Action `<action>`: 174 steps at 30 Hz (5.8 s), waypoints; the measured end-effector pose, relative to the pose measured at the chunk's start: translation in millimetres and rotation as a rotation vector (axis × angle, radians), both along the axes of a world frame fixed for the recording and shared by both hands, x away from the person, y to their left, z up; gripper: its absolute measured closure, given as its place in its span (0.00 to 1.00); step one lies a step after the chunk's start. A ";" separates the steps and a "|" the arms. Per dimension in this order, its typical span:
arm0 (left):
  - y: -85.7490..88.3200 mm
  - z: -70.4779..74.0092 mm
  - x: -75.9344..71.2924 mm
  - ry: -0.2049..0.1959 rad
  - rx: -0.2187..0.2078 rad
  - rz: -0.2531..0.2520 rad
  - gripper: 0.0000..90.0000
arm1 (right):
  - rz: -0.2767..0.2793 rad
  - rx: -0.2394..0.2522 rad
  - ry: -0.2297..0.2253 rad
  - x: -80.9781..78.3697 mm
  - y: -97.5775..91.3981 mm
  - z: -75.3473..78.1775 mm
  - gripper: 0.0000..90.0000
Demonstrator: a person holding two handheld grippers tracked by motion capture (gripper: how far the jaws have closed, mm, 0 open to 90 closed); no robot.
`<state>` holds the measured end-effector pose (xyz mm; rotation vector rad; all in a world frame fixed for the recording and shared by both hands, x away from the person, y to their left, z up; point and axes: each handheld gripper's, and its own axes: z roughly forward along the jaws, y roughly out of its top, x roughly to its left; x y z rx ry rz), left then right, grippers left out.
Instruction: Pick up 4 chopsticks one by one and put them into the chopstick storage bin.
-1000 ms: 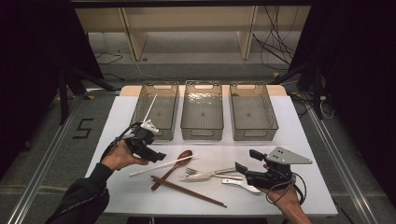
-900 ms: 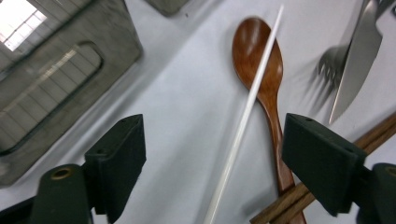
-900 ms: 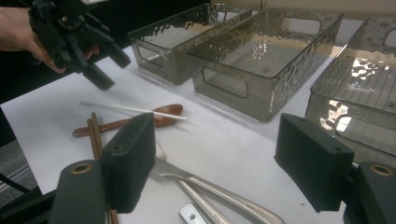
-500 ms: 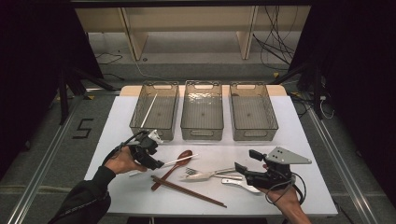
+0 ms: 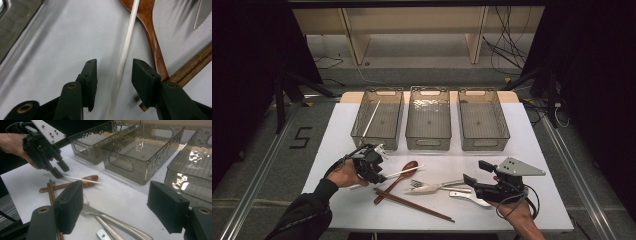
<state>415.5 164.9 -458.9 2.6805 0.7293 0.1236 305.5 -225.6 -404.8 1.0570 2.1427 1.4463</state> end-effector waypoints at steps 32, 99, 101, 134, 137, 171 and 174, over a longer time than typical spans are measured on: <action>-3.8 -6.3 -0.6 0.019 0.011 -0.109 0.93 | 0.001 -0.003 0.002 0.1 0.3 -0.3 0.33; 42.2 103.3 76.3 -0.314 -0.389 0.287 0.93 | -0.004 0.005 0.009 2.1 -0.6 -1.1 0.33; 42.4 100.9 84.0 -0.315 -0.397 0.312 0.93 | -0.002 0.006 0.007 2.3 -0.9 -1.3 0.33; 55.5 80.0 126.6 -0.347 -0.448 0.479 0.93 | 0.007 0.012 0.011 2.7 -0.1 -1.1 0.33; 55.3 78.2 126.6 -0.348 -0.456 0.483 0.93 | 0.007 0.011 0.011 2.7 -0.2 -1.1 0.33; 44.1 44.1 128.1 -0.298 -0.384 0.469 0.92 | 0.006 0.013 0.007 2.3 -0.7 -0.6 0.33; 43.6 43.4 128.3 -0.288 -0.376 0.471 0.92 | 0.007 0.012 0.007 2.5 -0.5 -0.6 0.33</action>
